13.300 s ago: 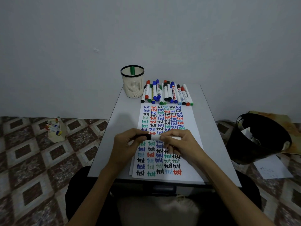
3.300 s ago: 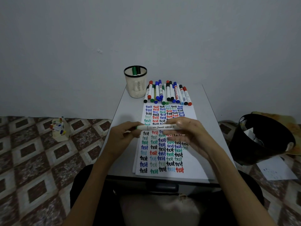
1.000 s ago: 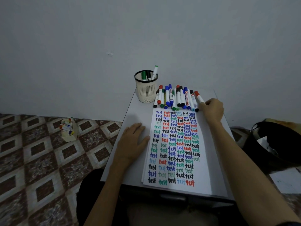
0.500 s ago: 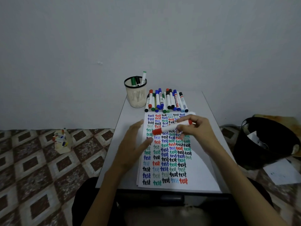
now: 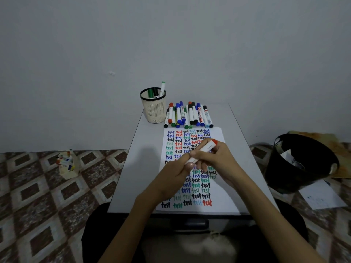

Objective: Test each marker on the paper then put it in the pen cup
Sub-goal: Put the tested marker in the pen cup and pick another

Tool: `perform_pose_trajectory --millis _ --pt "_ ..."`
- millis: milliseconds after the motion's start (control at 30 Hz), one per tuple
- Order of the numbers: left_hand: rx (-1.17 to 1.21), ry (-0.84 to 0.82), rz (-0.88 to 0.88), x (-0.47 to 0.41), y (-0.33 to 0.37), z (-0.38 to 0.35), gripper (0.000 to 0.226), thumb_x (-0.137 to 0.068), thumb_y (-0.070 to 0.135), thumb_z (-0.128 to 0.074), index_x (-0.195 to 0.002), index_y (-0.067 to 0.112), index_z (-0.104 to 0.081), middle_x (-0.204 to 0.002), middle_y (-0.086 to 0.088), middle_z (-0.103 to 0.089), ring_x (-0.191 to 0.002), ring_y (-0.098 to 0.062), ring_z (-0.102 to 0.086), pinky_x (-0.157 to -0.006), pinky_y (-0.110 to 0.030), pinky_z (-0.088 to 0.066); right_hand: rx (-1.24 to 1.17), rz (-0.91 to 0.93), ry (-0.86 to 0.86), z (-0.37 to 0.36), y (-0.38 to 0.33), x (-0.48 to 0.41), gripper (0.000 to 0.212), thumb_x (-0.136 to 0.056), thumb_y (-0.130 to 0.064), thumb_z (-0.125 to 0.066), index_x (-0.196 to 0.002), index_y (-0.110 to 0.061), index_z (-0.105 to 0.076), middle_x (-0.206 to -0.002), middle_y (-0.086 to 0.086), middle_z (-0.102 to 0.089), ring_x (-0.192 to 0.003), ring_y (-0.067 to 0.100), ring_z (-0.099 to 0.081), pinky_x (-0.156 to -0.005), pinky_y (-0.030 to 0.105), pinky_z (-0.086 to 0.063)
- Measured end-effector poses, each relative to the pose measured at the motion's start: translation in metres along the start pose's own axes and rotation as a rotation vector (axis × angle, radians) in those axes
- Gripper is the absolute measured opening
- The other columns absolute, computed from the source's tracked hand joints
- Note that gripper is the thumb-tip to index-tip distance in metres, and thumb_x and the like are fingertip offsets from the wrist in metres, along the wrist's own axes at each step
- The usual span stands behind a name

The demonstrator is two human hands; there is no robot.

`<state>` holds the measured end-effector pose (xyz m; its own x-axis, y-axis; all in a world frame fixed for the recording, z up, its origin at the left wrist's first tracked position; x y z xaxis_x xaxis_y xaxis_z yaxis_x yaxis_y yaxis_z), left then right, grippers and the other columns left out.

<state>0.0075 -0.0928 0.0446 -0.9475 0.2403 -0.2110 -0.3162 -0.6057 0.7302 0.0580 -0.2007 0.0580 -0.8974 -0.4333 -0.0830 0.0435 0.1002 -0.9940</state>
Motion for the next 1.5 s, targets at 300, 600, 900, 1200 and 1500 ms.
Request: perform_pose_trajectory --millis 300,600,900,1200,1500 --pt "0.099 0.125 -0.049 -0.005 0.019 -0.007 0.019 -0.097 0.034 -0.034 -0.092 0.029 -0.052 -0.061 -0.008 -0.052 -0.052 -0.013 -0.042 -0.052 -0.030 -0.036 -0.076 -0.007 -0.030 0.012 -0.008 0.005 0.021 -0.076 -0.012 -0.072 -0.083 0.005 -0.061 -0.065 0.018 -0.063 -0.050 0.020 -0.056 -0.045 0.021 -0.046" --pt "0.180 0.161 -0.060 -0.008 0.020 -0.012 0.021 -0.094 0.042 -0.040 -0.081 0.039 -0.056 -0.054 0.008 -0.047 -0.049 -0.006 -0.038 -0.049 -0.023 -0.032 -0.109 0.000 -0.032 0.022 -0.003 0.007 0.026 -0.076 -0.006 -0.071 -0.089 0.013 -0.059 -0.063 0.016 -0.063 -0.047 0.016 -0.056 -0.043 0.020 -0.044" --pt "-0.018 0.174 -0.028 -0.004 0.006 0.003 0.035 -0.090 0.061 -0.037 -0.108 0.039 -0.058 -0.059 0.004 -0.055 -0.047 -0.006 -0.047 -0.048 -0.019 -0.040 -0.242 0.022 0.110 0.040 0.000 0.009 0.014 -0.082 -0.002 -0.063 -0.073 -0.001 -0.053 -0.063 0.014 -0.061 -0.046 0.016 -0.054 -0.040 0.019 -0.043" --pt "-0.464 0.200 0.041 0.028 -0.074 0.028 0.045 -0.089 0.045 -0.033 -0.120 0.024 -0.058 -0.116 0.005 -0.050 -0.104 -0.013 -0.046 -0.085 -0.034 -0.036 -0.334 -0.039 0.230 0.053 0.044 0.029 0.009 -0.077 -0.001 -0.069 -0.081 -0.002 -0.061 -0.090 0.023 -0.069 -0.072 0.027 -0.068 -0.058 0.029 -0.058" --pt "-0.491 0.225 0.048 0.034 -0.075 0.026 0.044 -0.090 0.048 -0.031 -0.121 0.030 -0.058 -0.123 0.010 -0.049 -0.113 -0.007 -0.041 -0.084 -0.027 -0.022 -0.168 -0.019 0.272 0.055 0.043 0.026 0.029 -0.078 0.003 -0.072 -0.064 -0.004 -0.048 -0.048 0.013 -0.052 -0.033 0.018 -0.046 -0.035 0.019 -0.035"
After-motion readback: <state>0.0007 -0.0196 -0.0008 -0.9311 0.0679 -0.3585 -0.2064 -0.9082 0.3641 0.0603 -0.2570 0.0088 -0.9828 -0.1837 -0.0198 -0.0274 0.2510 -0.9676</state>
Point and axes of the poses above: each hand's wrist, its own x-axis away from the middle knuckle, its own z-axis out of the back of the hand, y = z × x, the point moved 8 cm from there along -x, towards the middle knuckle
